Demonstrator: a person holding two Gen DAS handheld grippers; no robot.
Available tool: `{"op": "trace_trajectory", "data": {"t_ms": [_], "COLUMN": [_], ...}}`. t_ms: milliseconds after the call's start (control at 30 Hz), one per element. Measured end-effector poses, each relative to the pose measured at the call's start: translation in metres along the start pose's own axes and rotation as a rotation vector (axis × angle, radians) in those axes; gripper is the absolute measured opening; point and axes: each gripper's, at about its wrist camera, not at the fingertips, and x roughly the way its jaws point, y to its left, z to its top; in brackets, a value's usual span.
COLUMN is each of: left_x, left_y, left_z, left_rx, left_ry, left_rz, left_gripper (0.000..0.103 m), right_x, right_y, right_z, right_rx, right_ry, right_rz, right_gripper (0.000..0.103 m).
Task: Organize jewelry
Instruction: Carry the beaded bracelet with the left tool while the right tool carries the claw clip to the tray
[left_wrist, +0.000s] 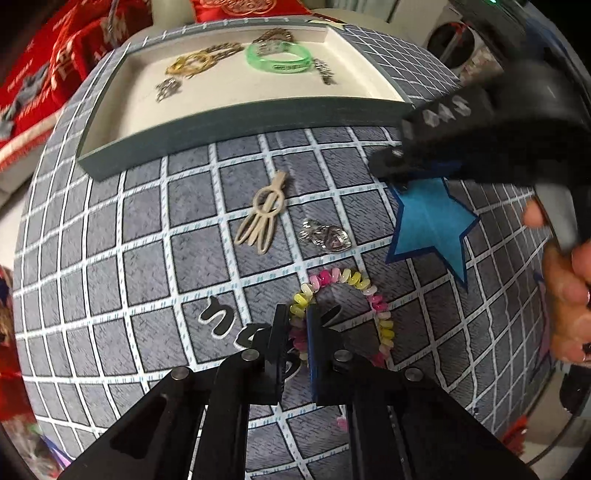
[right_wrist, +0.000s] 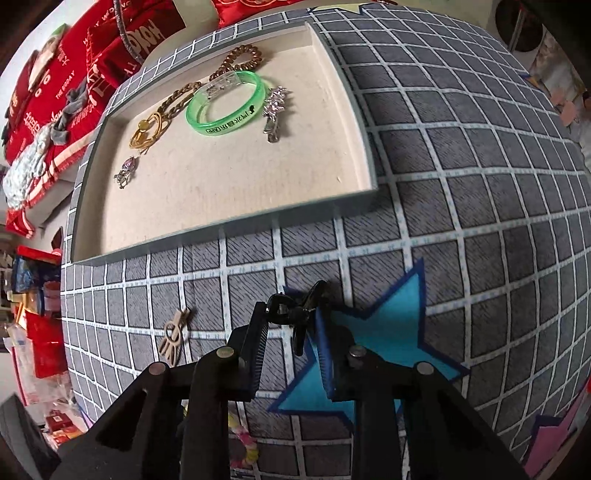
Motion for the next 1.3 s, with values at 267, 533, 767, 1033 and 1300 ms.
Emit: {"op": "trace_trajectory", "data": {"t_ms": [267,533,767,1033,1300], "left_x": [-0.012,-0.029,-0.05,-0.077,-0.092], "left_y": [0.012,0.029,0.05,0.069,0.086], "left_z": [0.005,0.013,0.021,0.041,0.075], "left_rx": [-0.036,-0.052,-0.054,-0.092,-0.111], "left_ry": [-0.012,-0.055,-0.102,-0.169,-0.24], "left_rz": [-0.032,-0.045,-0.052,-0.071,-0.049], "left_gripper": [0.024,0.024,0.024,0.024,0.024], "right_x": [-0.013,-0.025,-0.027,-0.046,-0.065], "right_y": [-0.018,-0.034,-0.022,-0.022,-0.007], "right_z": [-0.024,-0.043,-0.032,-0.019,0.01], "right_rx": [0.034,0.062,0.064,0.052,0.014], "right_ry": [0.005,0.012,0.009,-0.028,-0.082], "right_rz": [0.024,0.033,0.034,0.041,0.059], "right_gripper": [0.027,0.027,0.027,0.027,0.027]}}
